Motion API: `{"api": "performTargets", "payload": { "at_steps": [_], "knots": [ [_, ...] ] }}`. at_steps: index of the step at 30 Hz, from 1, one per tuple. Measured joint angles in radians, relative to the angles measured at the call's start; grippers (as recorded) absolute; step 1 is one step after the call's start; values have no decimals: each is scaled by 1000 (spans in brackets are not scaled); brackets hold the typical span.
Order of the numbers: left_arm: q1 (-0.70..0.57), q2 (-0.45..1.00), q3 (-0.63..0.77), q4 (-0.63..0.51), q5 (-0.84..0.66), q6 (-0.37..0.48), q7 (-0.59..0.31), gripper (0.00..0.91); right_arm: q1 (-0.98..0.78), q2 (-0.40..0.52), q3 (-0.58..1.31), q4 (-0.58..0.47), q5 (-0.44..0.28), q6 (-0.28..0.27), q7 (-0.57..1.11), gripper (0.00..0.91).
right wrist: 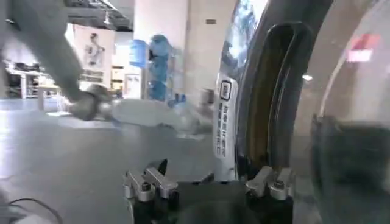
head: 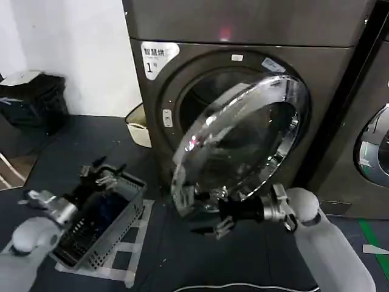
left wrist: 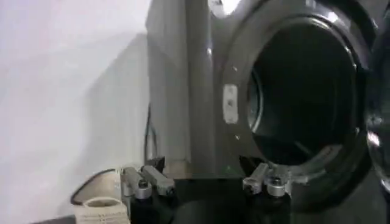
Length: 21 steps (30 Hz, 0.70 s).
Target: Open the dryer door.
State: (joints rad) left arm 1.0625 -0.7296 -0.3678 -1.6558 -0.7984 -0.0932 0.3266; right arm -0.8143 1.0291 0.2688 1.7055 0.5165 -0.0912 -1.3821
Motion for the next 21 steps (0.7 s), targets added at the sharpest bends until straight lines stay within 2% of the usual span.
{"api": "performTargets", "payload": {
  "at_steps": [8, 13, 21],
  "knots": [
    [-156, -44, 187, 51, -9, -2, 55, 907, -82, -53, 131, 14, 50, 45, -11, 907],
    [-244, -81, 285, 63, -17, -2, 64, 907, -125, -85, 255, -19, 31, 52, -14, 907],
    [-372, -145, 437, 93, -31, -7, 100, 907, -189, -86, 505, -86, -14, 65, 54, 907]
  ]
}}
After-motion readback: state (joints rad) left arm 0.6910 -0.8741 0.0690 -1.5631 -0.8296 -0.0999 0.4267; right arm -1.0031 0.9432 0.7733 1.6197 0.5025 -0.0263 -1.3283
